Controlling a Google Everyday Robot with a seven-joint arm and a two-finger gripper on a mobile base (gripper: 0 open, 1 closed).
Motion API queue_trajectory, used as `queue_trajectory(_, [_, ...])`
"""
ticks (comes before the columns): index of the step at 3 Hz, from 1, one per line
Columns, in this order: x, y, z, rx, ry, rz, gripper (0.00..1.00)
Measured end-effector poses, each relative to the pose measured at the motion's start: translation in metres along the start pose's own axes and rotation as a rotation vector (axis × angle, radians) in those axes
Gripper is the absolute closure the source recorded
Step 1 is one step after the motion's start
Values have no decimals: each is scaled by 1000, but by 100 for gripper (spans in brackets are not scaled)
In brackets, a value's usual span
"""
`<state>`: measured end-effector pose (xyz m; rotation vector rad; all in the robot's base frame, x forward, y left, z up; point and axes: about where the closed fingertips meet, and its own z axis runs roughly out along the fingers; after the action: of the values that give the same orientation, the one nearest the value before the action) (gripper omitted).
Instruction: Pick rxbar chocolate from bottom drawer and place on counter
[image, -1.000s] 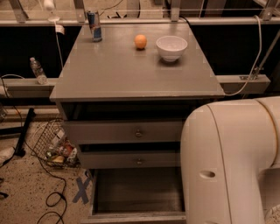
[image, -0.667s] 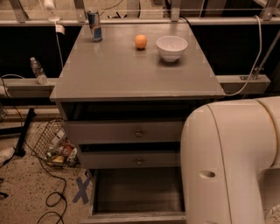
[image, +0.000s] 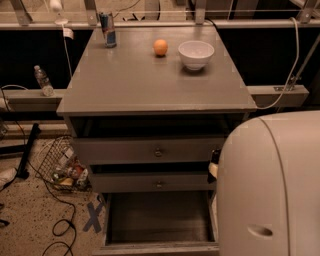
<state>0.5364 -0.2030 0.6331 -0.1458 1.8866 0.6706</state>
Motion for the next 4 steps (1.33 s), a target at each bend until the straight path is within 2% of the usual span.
queue_trajectory(1, [-22,21,2,-45,-17,-51,100])
queue_trajectory(2, [-58,49,6,-99,-24,-142,100])
queue_trajectory(3, [-82,65,6,-126,-31,-195,100])
queue_trajectory(4, [-114,87,-4,-150,-70,-263,100])
